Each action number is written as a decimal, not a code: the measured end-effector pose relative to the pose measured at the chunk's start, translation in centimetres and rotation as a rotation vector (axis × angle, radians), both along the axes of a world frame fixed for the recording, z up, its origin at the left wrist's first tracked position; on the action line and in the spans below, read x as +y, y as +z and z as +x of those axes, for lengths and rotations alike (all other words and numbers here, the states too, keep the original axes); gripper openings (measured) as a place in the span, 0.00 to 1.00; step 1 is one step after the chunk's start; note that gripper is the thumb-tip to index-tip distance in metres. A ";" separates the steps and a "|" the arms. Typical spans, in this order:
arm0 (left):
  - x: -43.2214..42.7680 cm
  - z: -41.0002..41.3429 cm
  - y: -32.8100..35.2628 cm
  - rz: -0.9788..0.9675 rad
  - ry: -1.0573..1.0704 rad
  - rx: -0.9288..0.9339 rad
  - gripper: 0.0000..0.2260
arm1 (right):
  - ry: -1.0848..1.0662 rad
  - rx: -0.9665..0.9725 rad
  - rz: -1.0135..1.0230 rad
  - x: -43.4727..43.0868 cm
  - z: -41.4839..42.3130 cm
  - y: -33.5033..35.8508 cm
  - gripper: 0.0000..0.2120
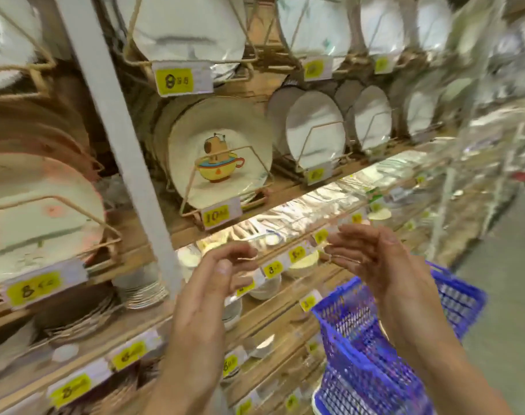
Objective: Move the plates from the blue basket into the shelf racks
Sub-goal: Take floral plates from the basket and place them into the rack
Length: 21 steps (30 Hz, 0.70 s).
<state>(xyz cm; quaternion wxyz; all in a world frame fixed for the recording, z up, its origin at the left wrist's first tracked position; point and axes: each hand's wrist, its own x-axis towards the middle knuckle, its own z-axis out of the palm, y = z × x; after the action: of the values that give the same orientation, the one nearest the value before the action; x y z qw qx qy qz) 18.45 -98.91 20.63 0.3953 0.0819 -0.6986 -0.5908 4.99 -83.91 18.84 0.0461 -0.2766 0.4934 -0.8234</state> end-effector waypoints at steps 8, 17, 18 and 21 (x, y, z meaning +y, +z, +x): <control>15.7 -12.5 -7.2 0.415 -0.449 -0.326 0.15 | -0.416 -0.454 0.093 20.8 -5.7 -7.5 0.18; 27.1 -21.6 -12.6 0.595 -0.649 -0.598 0.13 | -0.619 -0.668 0.260 32.9 -8.0 -10.7 0.14; 27.7 -22.6 -12.8 0.585 -0.650 -0.625 0.13 | -0.634 -0.676 0.281 33.8 -8.5 -11.0 0.15; 29.1 -25.2 -13.9 0.544 -0.642 -0.679 0.12 | -0.661 -0.712 0.337 35.6 -10.2 -12.1 0.16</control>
<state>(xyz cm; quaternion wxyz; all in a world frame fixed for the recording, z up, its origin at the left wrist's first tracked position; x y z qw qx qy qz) -6.72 -69.84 6.77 -0.0888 0.1501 -0.5986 -0.7818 -5.18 -48.33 6.69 -0.0074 0.2030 0.6340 -0.7462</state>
